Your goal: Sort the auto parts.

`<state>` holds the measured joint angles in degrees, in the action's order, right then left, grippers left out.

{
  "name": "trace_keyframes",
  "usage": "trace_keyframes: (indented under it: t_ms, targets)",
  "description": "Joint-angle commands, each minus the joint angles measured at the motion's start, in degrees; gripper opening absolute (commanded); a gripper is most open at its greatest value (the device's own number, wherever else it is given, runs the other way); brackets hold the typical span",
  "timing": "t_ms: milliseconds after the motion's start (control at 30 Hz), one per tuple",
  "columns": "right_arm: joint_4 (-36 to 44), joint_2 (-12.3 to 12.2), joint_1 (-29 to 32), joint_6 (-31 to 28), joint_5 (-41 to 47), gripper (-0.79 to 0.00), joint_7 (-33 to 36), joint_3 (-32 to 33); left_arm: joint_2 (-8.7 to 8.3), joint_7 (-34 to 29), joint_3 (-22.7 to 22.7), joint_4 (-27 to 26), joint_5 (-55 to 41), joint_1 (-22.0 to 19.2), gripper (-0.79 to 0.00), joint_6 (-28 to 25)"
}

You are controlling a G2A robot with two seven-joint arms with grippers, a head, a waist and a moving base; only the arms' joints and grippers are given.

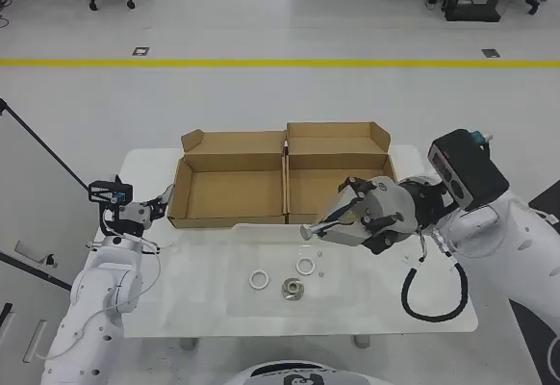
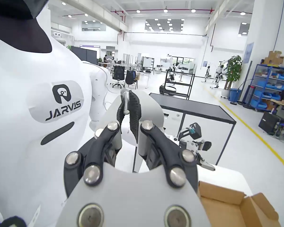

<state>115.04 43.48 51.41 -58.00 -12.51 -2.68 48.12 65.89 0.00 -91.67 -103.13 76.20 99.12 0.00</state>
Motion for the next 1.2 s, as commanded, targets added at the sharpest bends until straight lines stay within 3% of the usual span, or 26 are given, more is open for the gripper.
trace_keyframes:
  t_ms: [0,100,533,867,1167]
  targets:
    - [0.62,0.1,-0.66,0.0,-1.92,-0.785,-3.25,-0.36,0.0,0.0,0.0,0.0,0.0,0.0,0.0,0.0]
    - [0.76,0.08,-1.71,0.0,-5.89,-0.785,-6.76,-1.23,0.0,0.0,0.0,0.0,0.0,0.0,0.0,0.0]
    - [1.38,0.57,-0.21,1.43,-3.73,-0.785,-9.09,-0.23,0.0,0.0,0.0,0.0,0.0,0.0,0.0,0.0]
    - [4.1,3.84,1.09,0.0,2.9,-0.785,-19.24,-0.88,0.0,0.0,0.0,0.0,0.0,0.0,0.0,0.0]
    - [3.51,6.95,-0.55,0.0,-0.26,-0.785,-22.93,-2.14,0.0,0.0,0.0,0.0,0.0,0.0,0.0,0.0]
